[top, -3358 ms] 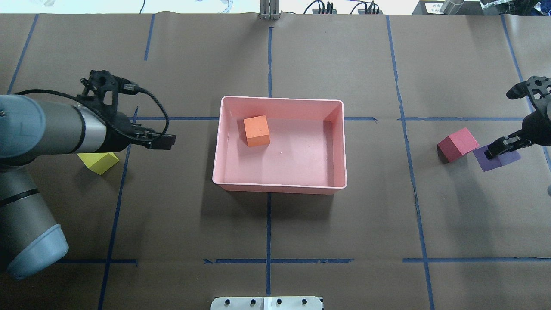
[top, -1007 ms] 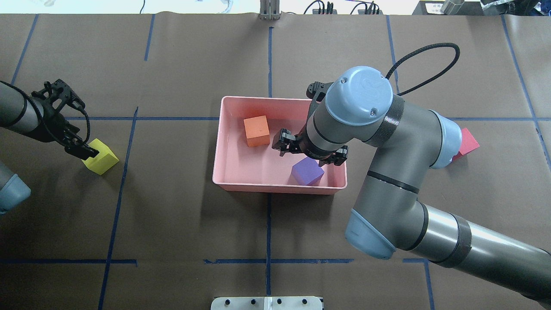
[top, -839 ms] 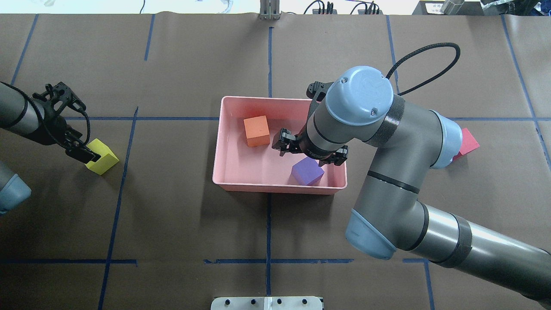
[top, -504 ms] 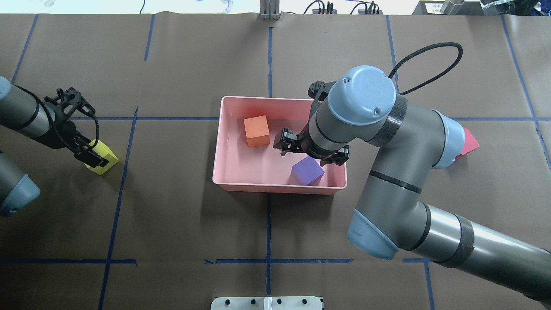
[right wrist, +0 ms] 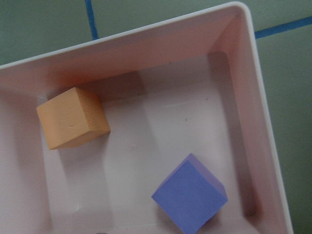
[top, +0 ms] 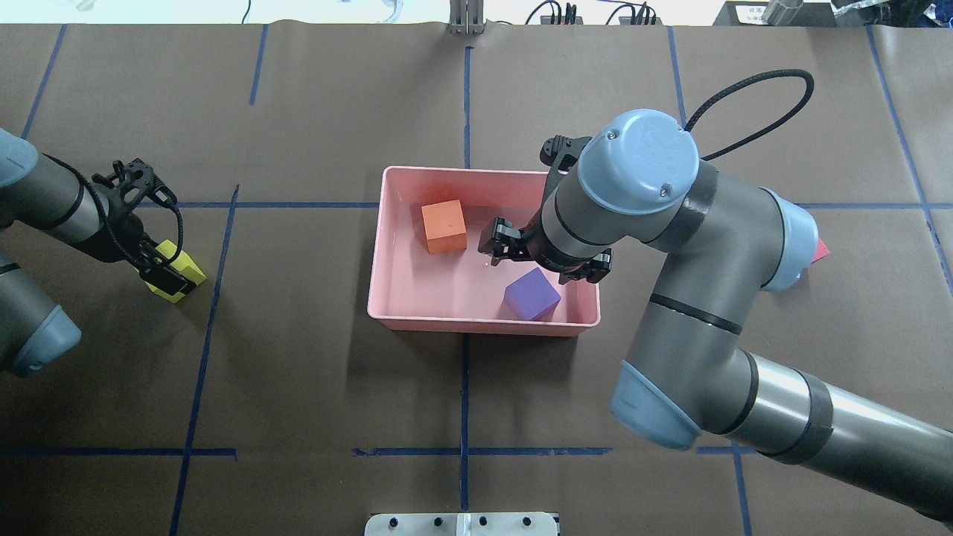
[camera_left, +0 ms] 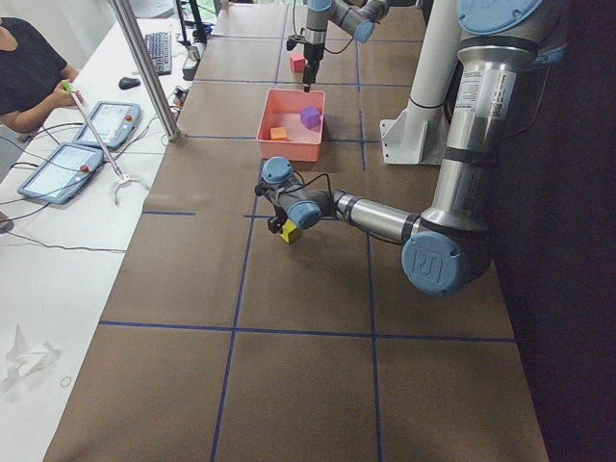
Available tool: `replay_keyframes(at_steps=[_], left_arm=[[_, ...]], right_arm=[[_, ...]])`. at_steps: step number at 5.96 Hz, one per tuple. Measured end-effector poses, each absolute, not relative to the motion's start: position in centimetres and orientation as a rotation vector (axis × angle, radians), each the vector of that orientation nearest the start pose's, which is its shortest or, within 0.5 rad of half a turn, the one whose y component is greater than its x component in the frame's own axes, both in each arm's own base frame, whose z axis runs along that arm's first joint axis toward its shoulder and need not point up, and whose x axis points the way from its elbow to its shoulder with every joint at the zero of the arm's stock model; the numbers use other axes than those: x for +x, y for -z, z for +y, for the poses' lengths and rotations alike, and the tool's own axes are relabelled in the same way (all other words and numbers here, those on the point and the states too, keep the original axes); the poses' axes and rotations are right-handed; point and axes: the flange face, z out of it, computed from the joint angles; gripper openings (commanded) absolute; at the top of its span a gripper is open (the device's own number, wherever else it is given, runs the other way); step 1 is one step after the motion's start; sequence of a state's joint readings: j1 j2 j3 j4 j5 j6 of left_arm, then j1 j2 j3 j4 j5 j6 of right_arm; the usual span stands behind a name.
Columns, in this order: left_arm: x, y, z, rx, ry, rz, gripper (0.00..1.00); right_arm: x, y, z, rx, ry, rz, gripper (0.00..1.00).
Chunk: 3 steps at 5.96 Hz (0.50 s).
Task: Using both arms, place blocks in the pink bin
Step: 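Release purple cube, withdraw right gripper while left gripper grips yellow cube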
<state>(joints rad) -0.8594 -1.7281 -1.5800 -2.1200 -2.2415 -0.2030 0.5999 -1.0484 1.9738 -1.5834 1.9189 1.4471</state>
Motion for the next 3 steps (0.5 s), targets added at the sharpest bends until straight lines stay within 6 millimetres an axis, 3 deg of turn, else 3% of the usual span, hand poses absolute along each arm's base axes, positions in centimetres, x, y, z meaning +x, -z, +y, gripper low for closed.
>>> replay_keyframes(at_steps=[1, 2, 3], left_arm=[[32.7, -51.3, -48.6, 0.351, -0.707, 0.876, 0.55], [32.7, -51.2, -48.6, 0.359, -0.703, 0.864, 0.37], [32.6, -50.9, -48.7, 0.366, -0.682, 0.856, 0.30]], right_arm=[[-40.4, -20.5, -41.4, 0.028, -0.305, -0.956, 1.00], [-38.6, -21.6, -41.9, 0.034, -0.332, -0.945, 1.00], [-36.3, -23.2, -42.1, 0.035, -0.361, -0.929, 1.00]])
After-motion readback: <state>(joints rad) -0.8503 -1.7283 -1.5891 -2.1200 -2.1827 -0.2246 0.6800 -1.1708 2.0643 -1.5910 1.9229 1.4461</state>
